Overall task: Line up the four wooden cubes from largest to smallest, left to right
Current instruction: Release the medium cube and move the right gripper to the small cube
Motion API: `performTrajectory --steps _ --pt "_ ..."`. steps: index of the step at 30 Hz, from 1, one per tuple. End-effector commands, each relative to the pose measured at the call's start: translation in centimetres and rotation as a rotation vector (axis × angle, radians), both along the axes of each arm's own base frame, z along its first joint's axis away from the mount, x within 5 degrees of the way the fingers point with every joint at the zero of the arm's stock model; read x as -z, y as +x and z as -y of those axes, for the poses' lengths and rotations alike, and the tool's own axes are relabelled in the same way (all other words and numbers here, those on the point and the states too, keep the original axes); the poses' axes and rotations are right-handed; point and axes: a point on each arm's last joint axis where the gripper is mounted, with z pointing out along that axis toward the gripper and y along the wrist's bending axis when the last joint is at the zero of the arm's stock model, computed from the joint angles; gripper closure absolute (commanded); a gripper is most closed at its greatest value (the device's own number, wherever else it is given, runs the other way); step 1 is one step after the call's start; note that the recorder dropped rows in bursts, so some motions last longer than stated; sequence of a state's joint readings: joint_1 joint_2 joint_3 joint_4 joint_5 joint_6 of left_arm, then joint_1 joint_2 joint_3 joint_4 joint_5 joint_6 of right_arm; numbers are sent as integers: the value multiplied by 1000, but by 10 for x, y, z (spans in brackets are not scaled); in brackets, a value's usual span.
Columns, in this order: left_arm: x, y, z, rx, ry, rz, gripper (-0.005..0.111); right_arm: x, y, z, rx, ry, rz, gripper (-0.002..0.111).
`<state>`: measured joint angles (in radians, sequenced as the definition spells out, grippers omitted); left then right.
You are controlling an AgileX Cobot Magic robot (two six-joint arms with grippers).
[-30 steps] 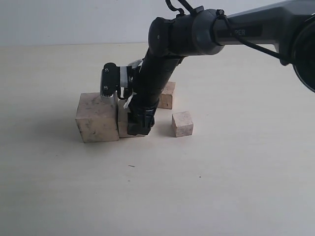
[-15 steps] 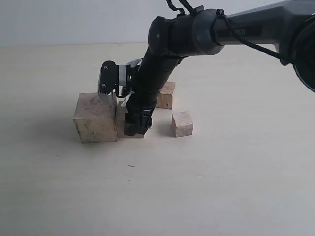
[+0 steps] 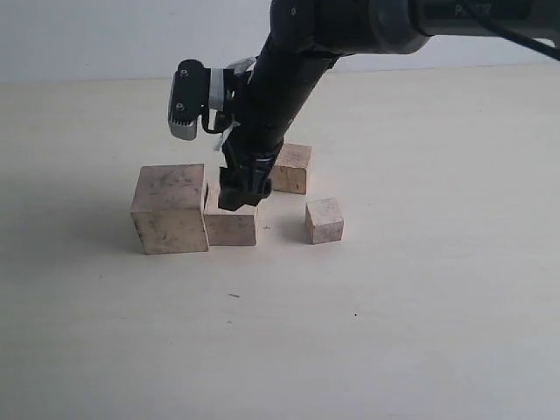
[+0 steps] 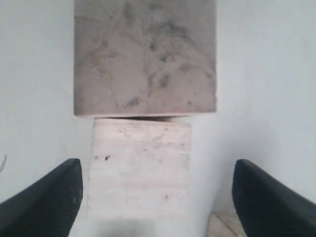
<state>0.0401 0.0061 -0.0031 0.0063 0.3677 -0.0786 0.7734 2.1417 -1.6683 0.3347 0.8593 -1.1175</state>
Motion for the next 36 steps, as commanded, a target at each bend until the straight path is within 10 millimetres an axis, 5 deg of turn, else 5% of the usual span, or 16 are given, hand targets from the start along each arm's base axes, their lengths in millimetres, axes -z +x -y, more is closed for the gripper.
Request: performTrajectory --steps 1,8,20,36 --pt "0 0 0 1 -10 17 107 -9 6 12 59 -94 78 30" --pt "0 0 0 1 -10 17 107 0 15 20 139 -155 109 30" --pt "0 0 0 1 -10 17 107 43 26 22 160 -205 53 30" --pt "0 0 0 1 -10 17 107 39 27 19 203 -154 52 30"
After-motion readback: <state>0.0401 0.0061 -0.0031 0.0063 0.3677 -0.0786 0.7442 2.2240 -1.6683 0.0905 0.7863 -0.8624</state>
